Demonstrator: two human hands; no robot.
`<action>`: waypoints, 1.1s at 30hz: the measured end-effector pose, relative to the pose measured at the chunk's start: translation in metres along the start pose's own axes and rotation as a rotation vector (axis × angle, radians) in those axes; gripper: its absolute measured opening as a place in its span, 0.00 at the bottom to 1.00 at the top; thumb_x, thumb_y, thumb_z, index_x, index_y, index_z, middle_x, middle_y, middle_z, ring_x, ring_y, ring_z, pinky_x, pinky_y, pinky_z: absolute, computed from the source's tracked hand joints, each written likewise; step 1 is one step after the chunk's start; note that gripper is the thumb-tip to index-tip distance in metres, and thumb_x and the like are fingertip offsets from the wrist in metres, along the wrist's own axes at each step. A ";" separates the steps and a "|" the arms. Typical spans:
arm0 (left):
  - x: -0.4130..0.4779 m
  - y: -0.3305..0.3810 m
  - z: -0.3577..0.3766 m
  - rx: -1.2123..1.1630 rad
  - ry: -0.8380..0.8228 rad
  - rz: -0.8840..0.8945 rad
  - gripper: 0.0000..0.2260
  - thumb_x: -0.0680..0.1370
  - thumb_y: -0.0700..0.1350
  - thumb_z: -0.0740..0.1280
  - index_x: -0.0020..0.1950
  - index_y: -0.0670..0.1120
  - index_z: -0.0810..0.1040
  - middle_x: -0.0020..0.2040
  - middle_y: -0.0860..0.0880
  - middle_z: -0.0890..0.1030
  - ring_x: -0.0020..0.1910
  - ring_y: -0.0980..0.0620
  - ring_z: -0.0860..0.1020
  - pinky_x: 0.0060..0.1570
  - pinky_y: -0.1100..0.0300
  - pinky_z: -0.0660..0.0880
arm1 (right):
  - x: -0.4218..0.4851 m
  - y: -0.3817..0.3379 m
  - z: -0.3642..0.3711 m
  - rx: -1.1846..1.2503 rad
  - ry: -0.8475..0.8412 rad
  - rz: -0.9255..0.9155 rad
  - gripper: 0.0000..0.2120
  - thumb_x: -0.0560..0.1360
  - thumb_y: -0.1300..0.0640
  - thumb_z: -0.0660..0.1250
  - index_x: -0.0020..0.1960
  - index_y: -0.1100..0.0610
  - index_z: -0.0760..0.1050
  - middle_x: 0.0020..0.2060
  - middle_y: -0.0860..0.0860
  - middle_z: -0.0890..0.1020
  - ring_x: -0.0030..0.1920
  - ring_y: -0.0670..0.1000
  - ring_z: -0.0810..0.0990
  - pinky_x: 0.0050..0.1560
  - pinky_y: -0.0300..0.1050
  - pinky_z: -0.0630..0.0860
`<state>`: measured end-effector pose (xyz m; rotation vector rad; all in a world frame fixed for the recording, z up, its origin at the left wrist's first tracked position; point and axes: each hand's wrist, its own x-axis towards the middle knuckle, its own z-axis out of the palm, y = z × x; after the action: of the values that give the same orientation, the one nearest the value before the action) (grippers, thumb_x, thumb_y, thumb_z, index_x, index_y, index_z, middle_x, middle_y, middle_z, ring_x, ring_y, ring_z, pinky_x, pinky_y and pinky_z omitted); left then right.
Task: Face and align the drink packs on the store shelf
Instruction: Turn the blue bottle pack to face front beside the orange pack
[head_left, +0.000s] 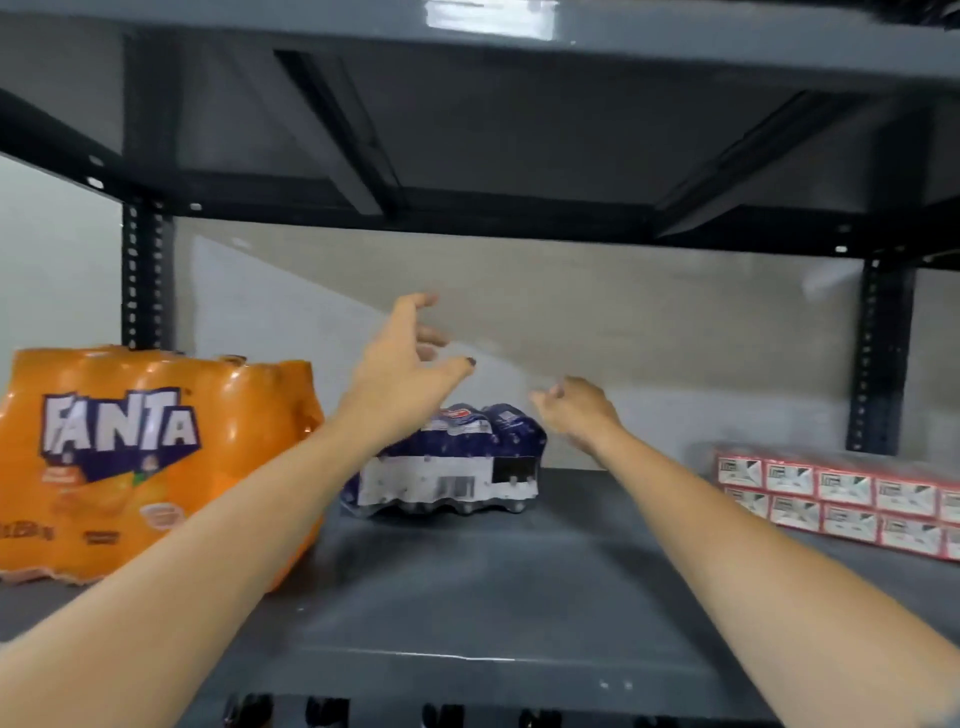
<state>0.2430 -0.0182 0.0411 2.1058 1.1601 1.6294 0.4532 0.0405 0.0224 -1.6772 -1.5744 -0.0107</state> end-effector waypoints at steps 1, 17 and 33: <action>0.014 -0.007 0.010 0.217 -0.004 -0.127 0.33 0.74 0.56 0.66 0.75 0.52 0.56 0.62 0.45 0.77 0.57 0.42 0.78 0.55 0.48 0.76 | 0.005 0.002 0.001 0.009 -0.068 0.046 0.17 0.77 0.46 0.60 0.38 0.57 0.75 0.36 0.54 0.75 0.37 0.54 0.74 0.39 0.44 0.69; 0.036 -0.061 0.037 0.327 0.138 -0.596 0.44 0.77 0.48 0.66 0.79 0.49 0.35 0.71 0.36 0.71 0.46 0.44 0.77 0.40 0.55 0.70 | 0.024 0.012 -0.006 0.694 -0.347 0.305 0.32 0.71 0.66 0.73 0.69 0.60 0.59 0.43 0.57 0.78 0.37 0.53 0.81 0.24 0.45 0.79; -0.072 -0.044 0.021 0.291 0.110 -0.121 0.51 0.65 0.54 0.78 0.79 0.49 0.50 0.76 0.43 0.64 0.72 0.43 0.67 0.68 0.48 0.67 | -0.045 0.070 -0.029 0.469 -0.358 -0.082 0.36 0.57 0.40 0.79 0.55 0.52 0.65 0.45 0.50 0.79 0.41 0.45 0.79 0.37 0.38 0.79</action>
<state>0.2373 -0.0339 -0.0442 2.0815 1.6142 1.6214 0.5164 -0.0048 -0.0193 -1.2886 -1.7358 0.6009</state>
